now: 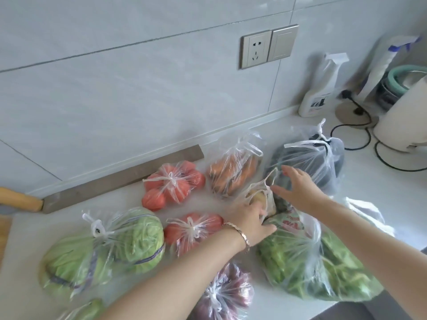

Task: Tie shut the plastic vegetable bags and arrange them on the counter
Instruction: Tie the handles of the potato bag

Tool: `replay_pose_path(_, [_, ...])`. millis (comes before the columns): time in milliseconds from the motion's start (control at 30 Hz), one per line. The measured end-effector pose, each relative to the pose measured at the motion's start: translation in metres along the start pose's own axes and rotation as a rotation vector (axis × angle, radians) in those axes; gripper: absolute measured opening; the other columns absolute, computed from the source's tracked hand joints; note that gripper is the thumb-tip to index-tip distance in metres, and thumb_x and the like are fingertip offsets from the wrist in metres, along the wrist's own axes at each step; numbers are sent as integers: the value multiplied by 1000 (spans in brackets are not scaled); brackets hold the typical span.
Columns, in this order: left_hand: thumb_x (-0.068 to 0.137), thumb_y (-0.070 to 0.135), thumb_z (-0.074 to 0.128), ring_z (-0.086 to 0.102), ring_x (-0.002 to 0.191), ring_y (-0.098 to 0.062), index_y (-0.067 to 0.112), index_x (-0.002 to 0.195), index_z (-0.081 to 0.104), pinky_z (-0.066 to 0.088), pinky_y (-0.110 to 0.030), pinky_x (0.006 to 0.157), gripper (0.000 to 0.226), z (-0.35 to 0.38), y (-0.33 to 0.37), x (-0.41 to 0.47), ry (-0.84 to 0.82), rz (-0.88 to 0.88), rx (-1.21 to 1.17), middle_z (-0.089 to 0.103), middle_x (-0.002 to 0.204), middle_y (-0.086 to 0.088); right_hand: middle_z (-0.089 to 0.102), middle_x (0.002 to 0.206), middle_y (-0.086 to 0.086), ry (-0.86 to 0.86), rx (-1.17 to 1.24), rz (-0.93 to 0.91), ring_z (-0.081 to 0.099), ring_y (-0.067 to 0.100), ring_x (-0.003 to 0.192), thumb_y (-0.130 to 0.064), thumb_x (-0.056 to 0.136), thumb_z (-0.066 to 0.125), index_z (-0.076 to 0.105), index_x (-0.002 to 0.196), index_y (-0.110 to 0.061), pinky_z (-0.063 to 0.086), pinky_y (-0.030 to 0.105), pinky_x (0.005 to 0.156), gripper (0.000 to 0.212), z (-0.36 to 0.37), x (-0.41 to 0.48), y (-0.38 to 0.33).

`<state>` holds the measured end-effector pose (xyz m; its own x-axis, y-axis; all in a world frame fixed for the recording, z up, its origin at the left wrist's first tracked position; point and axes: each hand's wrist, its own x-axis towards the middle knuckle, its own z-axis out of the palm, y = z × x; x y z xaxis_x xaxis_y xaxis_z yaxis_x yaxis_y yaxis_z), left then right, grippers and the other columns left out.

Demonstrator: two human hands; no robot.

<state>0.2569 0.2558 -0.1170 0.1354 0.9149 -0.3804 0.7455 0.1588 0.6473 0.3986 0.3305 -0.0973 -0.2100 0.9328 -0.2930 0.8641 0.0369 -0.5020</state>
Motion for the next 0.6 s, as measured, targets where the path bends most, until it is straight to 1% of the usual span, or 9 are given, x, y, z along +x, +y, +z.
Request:
replay_pose_path(100, [73, 49, 52, 62, 77, -24, 19, 82, 54, 52, -40, 79, 31, 10, 13, 7, 59, -90, -69, 59, 71, 5, 47, 131, 10, -104, -2, -55, 38, 28, 126, -35, 87, 56, 51, 121, -14, 36, 41, 105, 40, 3, 19, 3])
replay_pose_path(133, [74, 49, 49, 62, 72, -26, 20, 77, 54, 53, -41, 76, 30, 10, 16, 7, 116, -116, -160, 60, 69, 1, 54, 118, 9, -105, 16, -80, 45, 27, 116, -34, 88, 54, 57, 103, -16, 41, 37, 96, 23, 3, 24, 2])
replay_pose_path(167, [78, 45, 50, 60, 68, -25, 20, 75, 54, 53, -39, 72, 25, 7, 22, 6, 173, -146, -240, 61, 68, 0, 58, 97, 6, -107, 56, -124, 52, 25, 99, -32, 88, 53, 54, 81, -19, 44, 30, 80, 15, 0, 27, 1])
replay_pose_path(233, [85, 26, 53, 56, 64, -20, 18, 84, 58, 47, -33, 65, 10, -1, 25, 4, 290, -195, -384, 60, 69, -1, 44, 60, -4, -130, 178, -168, 44, 13, 61, -27, 90, 50, 42, 57, -16, 31, 21, 53, 35, -3, 29, -3])
replay_pose_path(267, [86, 19, 52, 55, 62, -19, 14, 90, 60, 46, -31, 63, 10, -6, 25, 3, 364, -223, -458, 60, 67, -1, 39, 53, -6, -149, 258, -174, 38, 11, 52, -25, 90, 48, 42, 55, -14, 27, 21, 49, 38, -6, 29, -6])
replay_pose_path(333, [89, 7, 45, 56, 58, -16, 11, 92, 61, 46, -27, 61, 16, -14, 23, -2, 503, -307, -679, 61, 66, 0, 42, 50, -6, -194, 388, -175, 37, 9, 47, -19, 91, 45, 48, 58, -10, 31, 24, 51, 34, -10, 27, -7])
replay_pose_path(433, [94, -1, 36, 62, 61, -16, 17, 94, 61, 56, -28, 64, 30, -15, 15, -9, 590, -365, -1035, 64, 86, 3, 49, 49, -6, -323, 522, -210, 42, 3, 43, -7, 90, 40, 58, 63, -7, 37, 20, 54, 33, -12, 22, -6])
replay_pose_path(533, [93, -6, 38, 65, 72, -20, 18, 121, 54, 60, -27, 62, 40, -4, 12, -14, 527, -323, -1015, 59, 111, -3, 55, 42, -10, -469, 553, -276, 45, 1, 40, 9, 86, 37, 66, 82, 5, 40, 10, 50, 30, -8, 17, -4])
replay_pose_path(600, [88, -8, 47, 68, 67, -12, 16, 132, 44, 59, -26, 61, 50, 4, 11, -9, 448, -297, -918, 55, 122, -6, 58, 47, -6, -563, 568, -325, 50, 7, 45, 11, 85, 41, 67, 89, 6, 43, 13, 51, 27, -6, 15, -7])
